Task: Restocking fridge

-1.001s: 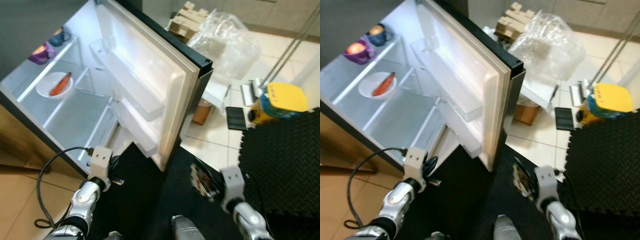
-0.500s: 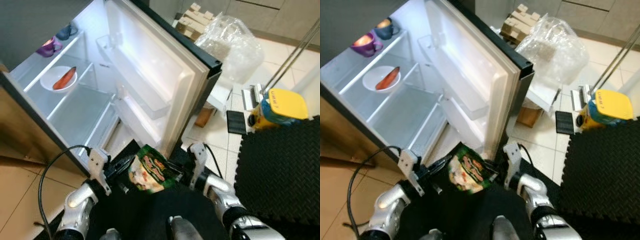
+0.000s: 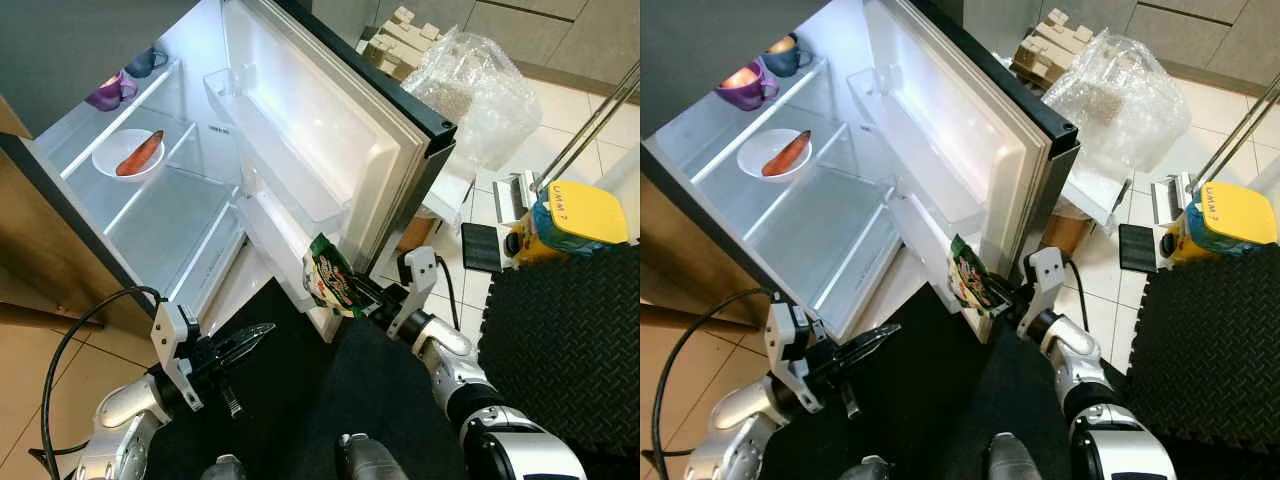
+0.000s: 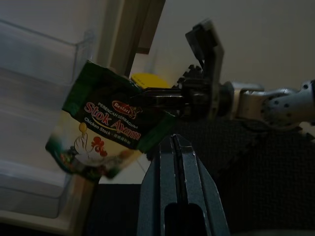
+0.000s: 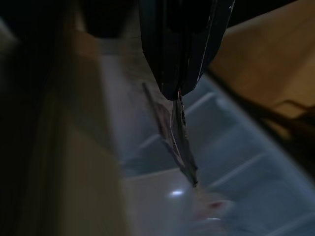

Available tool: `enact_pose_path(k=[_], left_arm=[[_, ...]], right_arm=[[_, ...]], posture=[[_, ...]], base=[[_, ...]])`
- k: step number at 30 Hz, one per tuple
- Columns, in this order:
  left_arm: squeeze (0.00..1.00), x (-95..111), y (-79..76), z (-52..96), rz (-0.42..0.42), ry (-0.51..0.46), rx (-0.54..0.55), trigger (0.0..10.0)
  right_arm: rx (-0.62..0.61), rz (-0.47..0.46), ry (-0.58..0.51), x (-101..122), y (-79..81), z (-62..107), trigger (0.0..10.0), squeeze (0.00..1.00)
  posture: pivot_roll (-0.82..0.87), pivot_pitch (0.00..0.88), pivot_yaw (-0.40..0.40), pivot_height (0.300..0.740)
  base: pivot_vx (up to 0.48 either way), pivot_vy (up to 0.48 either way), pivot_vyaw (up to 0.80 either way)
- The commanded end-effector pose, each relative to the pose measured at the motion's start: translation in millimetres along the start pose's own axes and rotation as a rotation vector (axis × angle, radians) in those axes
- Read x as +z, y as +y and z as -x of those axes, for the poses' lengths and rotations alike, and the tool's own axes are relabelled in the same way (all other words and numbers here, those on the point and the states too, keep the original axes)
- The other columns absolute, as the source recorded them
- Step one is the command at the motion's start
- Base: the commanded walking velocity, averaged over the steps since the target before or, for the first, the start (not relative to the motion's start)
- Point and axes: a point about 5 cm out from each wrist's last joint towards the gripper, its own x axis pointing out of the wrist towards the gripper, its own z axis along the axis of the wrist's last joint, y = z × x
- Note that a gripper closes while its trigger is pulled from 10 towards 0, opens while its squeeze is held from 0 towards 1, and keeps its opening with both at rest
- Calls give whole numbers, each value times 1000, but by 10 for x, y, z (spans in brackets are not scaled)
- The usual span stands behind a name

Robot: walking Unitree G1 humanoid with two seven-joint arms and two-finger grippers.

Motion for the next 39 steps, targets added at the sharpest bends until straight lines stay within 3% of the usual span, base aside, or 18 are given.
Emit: enact_pose_path(k=[1, 4, 7, 9, 10, 11, 16, 18, 19, 21, 22, 23, 27, 30, 34, 36, 39], left_arm=[[0, -37, -48, 32, 20, 38, -10, 10000], [0, -21, -54, 15, 23, 43, -20, 10000], [0, -12, -51, 16, 27, 47, -21, 10000], [0, -6, -28, 23, 23, 58, -19, 10000], [0, -6, -28, 23, 23, 58, -19, 10000], [0, -5, -16, 26, 20, 62, -14, 10000], [0, -2, -20, 21, 23, 67, -12, 10000], [0, -11, -43, 14, 31, 76, -24, 10000], [0, -11, -43, 14, 31, 76, -24, 10000], [0, -27, -76, 2, 41, 89, -45, 10000], [0, -27, -76, 2, 41, 89, -45, 10000], [0, -35, -97, -10, 46, 97, -61, 10000], [0, -30, -104, -25, 46, 97, -66, 10000], [0, -15, -110, -43, 49, 94, -73, 10000], [0, -13, -111, -46, 50, 94, -76, 10000], [0, -4, -105, -44, 39, 92, -67, 10000], [0, -2, -101, -38, 35, 92, -62, 10000]], right_arm=[[-119, 75, -5, 48, -113, 28, 10000, 0], [-307, 167, 38, 95, -319, 97, 10000, 0], [-377, 185, 50, 115, -410, 143, 10000, 0], [-548, 222, 76, 156, -646, 313, 10000, 0], [-548, 222, 76, 156, -646, 313, 10000, 0], [-660, 255, 102, 168, -798, 458, 10000, 0], [-721, 261, 122, 161, -893, 573, 10000, 0], [-593, 204, 158, 57, -817, 557, 10000, 0], [-593, 204, 158, 57, -817, 557, 10000, 0], [-341, 106, 204, -117, -601, 485, 10000, 0], [-341, 106, 204, -117, -601, 485, 10000, 0], [-151, 53, 250, -257, -393, 429, 10000, 0], [-9, 4, 280, -349, -208, 367, 10000, 0], [170, -99, 294, -381, 43, 213, 10000, 0], [213, -118, 296, -374, 97, 174, 10000, 0], [233, -82, 206, -176, 171, -40, 10000, 0], [176, -36, 146, -46, 161, -147, 10000, 0]], posture=[[-160, 236, -31, 740], [-160, 236, -28, 740], [-160, 237, -25, 740], [-159, 236, -23, 740], [-159, 236, -23, 740], [-158, 235, -23, 740], [-160, 235, -20, 740], [-165, 237, -18, 740], [-165, 237, -18, 740], [-167, 240, -15, 740], [-167, 240, -15, 740], [-169, 240, -14, 740], [-169, 242, -15, 740], [-167, 242, -20, 740], [-167, 242, -20, 740], [-162, 238, -29, 740], [-160, 238, -30, 740]], base=[[0, 0, 0], [0, 0, 0], [0, 0, 0], [0, 0, 0], [0, 0, 0], [0, 0, 0], [0, 0, 0], [0, 0, 0], [0, 0, 0], [0, 0, 0], [0, 0, 0], [0, 0, 0], [0, 0, 0], [0, 0, 0], [0, 0, 0], [0, 0, 0], [0, 0, 0]])
